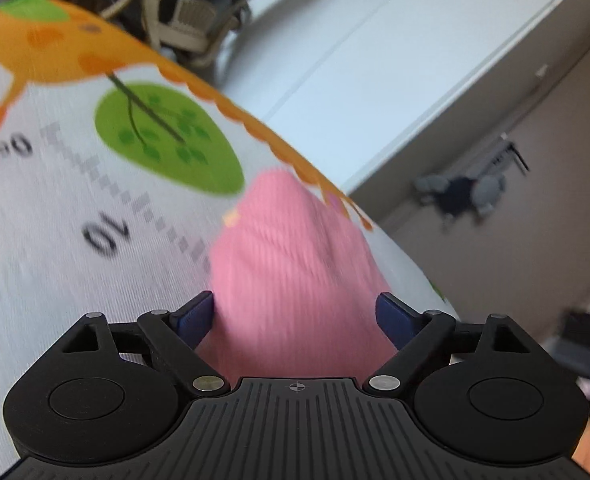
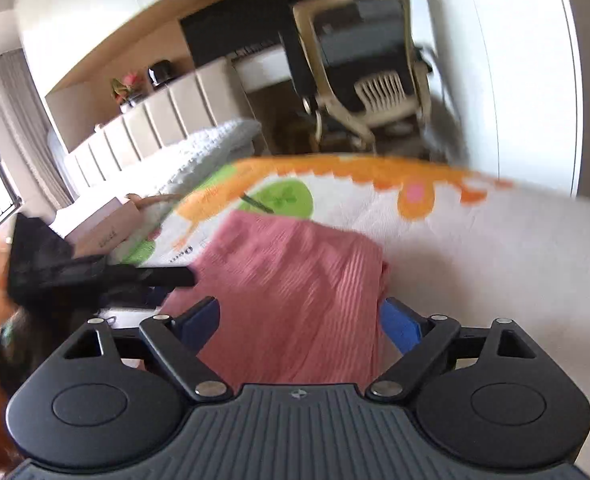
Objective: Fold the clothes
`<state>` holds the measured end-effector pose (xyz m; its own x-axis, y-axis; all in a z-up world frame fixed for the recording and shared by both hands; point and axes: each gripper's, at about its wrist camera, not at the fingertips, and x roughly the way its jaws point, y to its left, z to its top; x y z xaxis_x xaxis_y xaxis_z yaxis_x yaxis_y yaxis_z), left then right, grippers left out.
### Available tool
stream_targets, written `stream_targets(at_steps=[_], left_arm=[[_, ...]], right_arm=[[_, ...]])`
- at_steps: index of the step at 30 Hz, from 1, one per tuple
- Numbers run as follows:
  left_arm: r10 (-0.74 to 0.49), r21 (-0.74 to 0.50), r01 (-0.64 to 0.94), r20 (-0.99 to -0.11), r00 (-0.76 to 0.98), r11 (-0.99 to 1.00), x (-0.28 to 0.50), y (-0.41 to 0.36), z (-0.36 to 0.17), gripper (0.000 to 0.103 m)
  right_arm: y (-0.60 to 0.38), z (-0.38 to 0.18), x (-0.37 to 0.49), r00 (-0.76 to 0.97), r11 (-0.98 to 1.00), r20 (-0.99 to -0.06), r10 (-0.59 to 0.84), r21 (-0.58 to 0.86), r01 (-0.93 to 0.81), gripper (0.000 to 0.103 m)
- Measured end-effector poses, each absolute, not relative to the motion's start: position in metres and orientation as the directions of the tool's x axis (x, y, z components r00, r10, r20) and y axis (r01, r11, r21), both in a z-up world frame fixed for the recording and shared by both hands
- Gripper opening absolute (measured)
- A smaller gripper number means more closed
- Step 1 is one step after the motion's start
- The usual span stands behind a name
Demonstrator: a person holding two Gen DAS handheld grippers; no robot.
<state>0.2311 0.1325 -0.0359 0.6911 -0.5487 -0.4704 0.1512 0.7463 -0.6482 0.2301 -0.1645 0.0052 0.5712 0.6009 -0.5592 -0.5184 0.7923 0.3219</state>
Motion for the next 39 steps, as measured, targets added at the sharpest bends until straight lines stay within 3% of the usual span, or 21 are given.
stream_targets(at_steps=[2,3,7,9,12,15,20,25,33,39], left_arm=[[-0.566,-0.642,0.174,-0.476,0.673,0.747,0.227,0.127,-0.040,0.090],[-0.561,-0.621,0.193,-0.476,0.677,0.759,0.226,0.122,-0.042,0.089],[-0.516,-0.528,0.253,-0.439,0.736,0.811,0.212,0.112,-0.049,0.085],[-0.482,-0.544,0.227,-0.387,0.786,0.808,0.206,0.120,-0.047,0.079],[-0.413,-0.602,0.149,-0.328,0.850,0.784,0.201,0.139,-0.049,0.081],[-0.366,-0.661,0.064,-0.330,0.870,0.748,0.202,0.155,-0.054,0.088],[-0.372,-0.633,0.077,-0.348,0.860,0.771,0.203,0.150,-0.049,0.093],[-0.335,-0.443,0.091,-0.512,0.791,0.892,0.197,0.135,-0.032,0.094],[-0.422,-0.300,0.298,-0.602,0.679,0.906,0.170,0.118,-0.019,0.096],[-0.214,-0.062,0.229,-0.646,0.732,0.971,0.167,0.107,-0.028,0.096]], right_arm=[[-0.148,-0.012,0.235,0.562,0.810,-0.615,0.554,0.242,-0.534,0.083],[-0.142,-0.019,0.235,0.543,0.805,-0.633,0.551,0.232,-0.547,0.071],[-0.125,-0.023,0.238,0.526,0.784,-0.632,0.569,0.224,-0.579,0.051],[-0.115,-0.020,0.238,0.536,0.775,-0.622,0.571,0.194,-0.601,0.047],[-0.091,-0.015,0.248,0.551,0.765,-0.606,0.574,0.158,-0.624,0.044],[-0.071,-0.014,0.256,0.573,0.764,-0.579,0.580,0.143,-0.629,0.043],[-0.074,-0.022,0.263,0.587,0.797,-0.613,0.529,0.122,-0.591,0.042],[-0.094,-0.018,0.261,0.573,0.805,-0.624,0.531,0.158,-0.572,0.042],[-0.107,-0.002,0.275,0.555,0.791,-0.594,0.582,0.256,-0.556,0.058],[-0.097,-0.021,0.266,0.561,0.803,-0.625,0.543,0.192,-0.564,0.057]])
